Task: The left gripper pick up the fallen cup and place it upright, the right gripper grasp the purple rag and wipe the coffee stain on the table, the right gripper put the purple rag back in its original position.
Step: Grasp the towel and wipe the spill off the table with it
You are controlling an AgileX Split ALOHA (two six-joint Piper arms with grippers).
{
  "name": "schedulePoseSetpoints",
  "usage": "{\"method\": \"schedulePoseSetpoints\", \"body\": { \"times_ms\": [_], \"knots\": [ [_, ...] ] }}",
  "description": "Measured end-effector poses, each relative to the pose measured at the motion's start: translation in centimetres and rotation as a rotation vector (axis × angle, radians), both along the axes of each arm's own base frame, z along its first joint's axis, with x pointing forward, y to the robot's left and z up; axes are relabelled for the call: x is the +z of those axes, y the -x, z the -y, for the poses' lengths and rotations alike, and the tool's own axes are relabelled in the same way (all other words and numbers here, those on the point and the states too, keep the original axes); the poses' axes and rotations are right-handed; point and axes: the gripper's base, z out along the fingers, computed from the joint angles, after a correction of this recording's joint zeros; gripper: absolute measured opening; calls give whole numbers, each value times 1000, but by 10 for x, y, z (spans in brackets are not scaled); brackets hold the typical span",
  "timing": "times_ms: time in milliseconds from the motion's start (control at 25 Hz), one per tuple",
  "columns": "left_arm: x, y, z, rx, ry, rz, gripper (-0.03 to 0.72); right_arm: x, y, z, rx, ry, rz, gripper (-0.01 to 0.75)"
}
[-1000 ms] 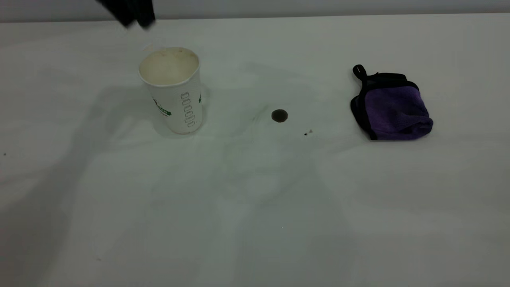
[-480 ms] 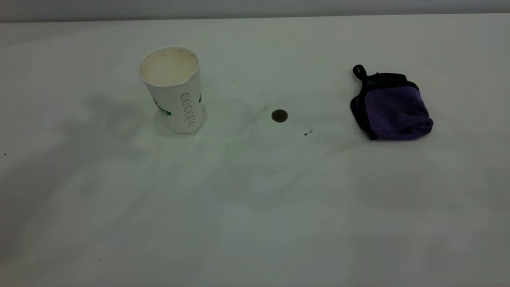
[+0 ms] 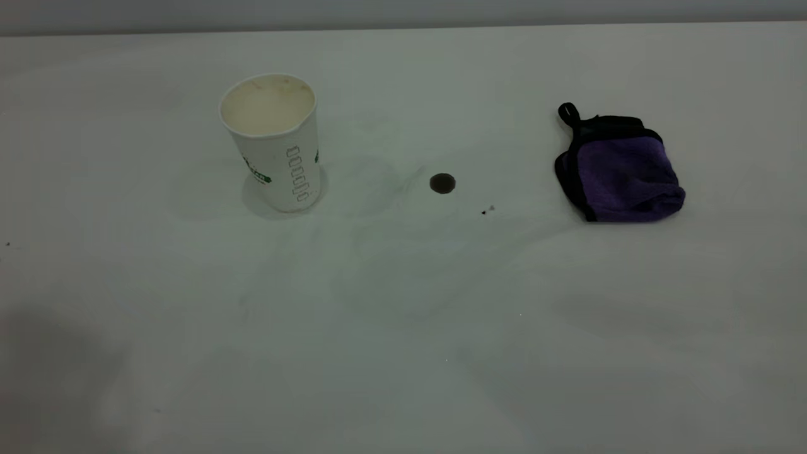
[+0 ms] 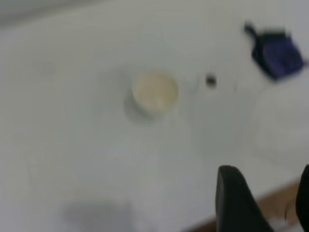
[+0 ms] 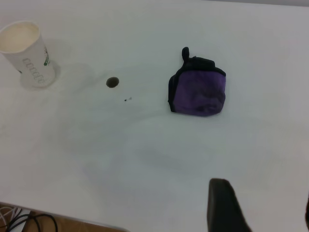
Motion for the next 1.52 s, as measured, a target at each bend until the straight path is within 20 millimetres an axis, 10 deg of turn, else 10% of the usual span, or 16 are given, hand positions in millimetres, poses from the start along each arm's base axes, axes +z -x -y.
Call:
{"method": "schedulePoseSetpoints", "body": {
  "times_ms": [640, 1520],
  "knots": [
    [-169, 102, -37, 84, -201, -234, 523, 0, 0, 0, 0, 0, 0, 442],
    [-169, 116, -48, 271, -166, -88, 525, 0, 0, 0, 0, 0, 0, 442]
  ]
}}
